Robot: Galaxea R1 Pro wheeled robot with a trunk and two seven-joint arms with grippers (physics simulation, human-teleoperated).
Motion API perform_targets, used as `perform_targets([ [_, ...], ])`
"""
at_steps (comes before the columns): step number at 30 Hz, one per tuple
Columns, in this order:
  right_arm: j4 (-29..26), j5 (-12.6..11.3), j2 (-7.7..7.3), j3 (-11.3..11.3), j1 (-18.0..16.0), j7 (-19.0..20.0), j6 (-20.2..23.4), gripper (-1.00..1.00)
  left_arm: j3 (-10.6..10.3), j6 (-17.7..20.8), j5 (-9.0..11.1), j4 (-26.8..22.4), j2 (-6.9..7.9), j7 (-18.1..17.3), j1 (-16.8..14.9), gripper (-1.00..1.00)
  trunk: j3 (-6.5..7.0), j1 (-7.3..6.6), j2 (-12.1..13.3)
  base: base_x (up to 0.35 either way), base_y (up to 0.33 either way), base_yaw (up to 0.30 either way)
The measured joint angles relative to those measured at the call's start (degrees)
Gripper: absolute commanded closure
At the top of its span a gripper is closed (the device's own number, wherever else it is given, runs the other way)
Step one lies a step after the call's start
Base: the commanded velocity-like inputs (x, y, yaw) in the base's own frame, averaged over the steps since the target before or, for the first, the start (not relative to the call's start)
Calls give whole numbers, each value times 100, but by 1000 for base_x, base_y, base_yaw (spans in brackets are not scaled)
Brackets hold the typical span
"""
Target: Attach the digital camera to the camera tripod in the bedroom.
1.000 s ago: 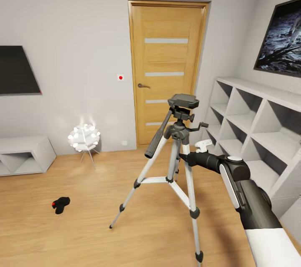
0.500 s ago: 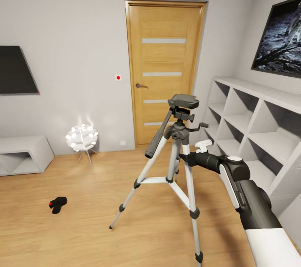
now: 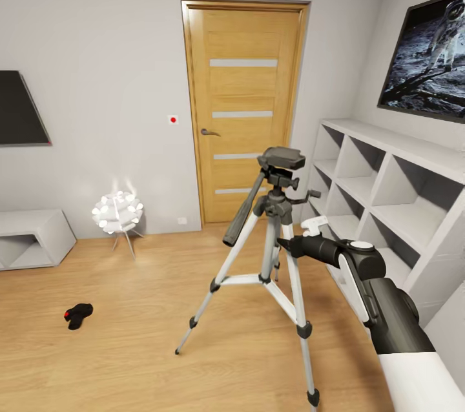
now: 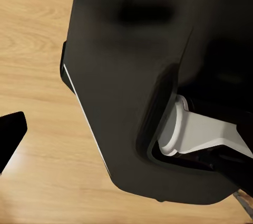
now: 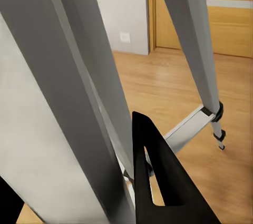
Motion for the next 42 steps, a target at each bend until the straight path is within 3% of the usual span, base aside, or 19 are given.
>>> perform_targets([
  [14,105,8,6,0,0,10,-28,100,8,-1,26,0,3,0,0,-100,0,0,0,0,-11,0],
  [42,127,11,6,0,0,5,-36,100,6,1,-2,0,-6,0,0,-100,0,0,1,0,-263,0],
])
